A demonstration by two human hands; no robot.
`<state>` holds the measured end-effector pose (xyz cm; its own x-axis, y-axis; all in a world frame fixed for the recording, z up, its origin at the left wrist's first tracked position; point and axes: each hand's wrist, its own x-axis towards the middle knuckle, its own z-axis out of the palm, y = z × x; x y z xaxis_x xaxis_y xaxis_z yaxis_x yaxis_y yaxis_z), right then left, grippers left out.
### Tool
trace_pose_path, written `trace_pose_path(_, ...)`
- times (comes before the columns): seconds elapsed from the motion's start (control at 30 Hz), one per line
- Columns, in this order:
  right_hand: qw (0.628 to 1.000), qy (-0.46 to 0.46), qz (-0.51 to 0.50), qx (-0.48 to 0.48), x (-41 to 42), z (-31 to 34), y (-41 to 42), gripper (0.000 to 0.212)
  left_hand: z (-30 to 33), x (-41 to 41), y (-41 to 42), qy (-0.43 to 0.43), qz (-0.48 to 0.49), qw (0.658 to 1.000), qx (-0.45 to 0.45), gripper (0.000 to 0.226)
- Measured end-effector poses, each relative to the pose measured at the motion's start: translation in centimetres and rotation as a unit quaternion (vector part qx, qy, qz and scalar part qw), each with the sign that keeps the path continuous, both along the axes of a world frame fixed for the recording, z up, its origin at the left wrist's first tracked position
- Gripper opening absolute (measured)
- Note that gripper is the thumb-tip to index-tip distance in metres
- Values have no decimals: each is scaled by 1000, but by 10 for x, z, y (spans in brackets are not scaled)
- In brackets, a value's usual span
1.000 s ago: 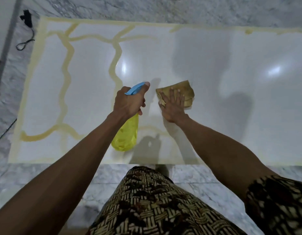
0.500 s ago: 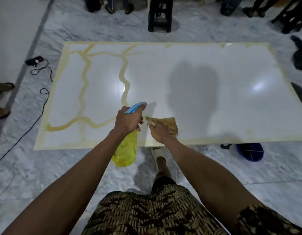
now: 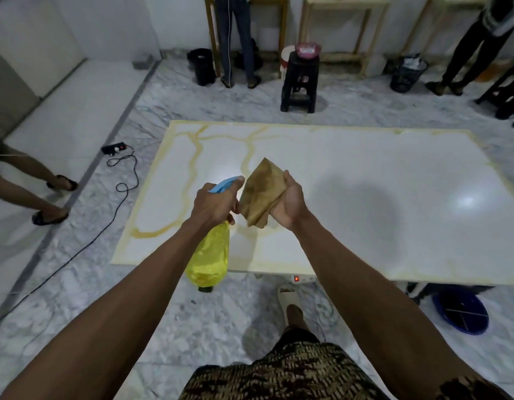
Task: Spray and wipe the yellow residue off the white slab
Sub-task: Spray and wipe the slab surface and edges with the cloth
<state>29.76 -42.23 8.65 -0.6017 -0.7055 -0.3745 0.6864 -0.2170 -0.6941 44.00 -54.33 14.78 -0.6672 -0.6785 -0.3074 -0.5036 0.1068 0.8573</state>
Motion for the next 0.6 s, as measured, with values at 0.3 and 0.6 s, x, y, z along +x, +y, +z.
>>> trace_pose_path(0.3,999,-37,35,-1,24,8,-27,68,3,26,-19,-26,44,999,-6,77)
trace_pose_path(0.6,999,-8,48,11,8,12,-46,68,5,7,-36,-37,35,999,-18,65)
